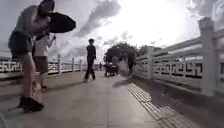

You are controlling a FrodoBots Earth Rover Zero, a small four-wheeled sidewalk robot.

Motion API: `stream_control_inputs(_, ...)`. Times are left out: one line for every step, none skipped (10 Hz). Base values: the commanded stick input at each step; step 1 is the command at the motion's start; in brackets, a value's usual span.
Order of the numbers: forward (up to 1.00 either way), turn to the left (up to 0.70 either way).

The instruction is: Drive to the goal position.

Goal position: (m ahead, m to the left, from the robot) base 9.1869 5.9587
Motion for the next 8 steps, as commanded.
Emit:
stream_control_inputs(0.70, 0.00)
stream_control_inputs(0.70, 0.00)
stream_control_inputs(0.70, 0.00)
stream_control_inputs(0.70, 0.00)
stream_control_inputs(0.70, 0.00)
stream_control_inputs(0.70, 0.00)
stream_control_inputs(0.70, 0.00)
stream_control_inputs(0.70, 0.00)
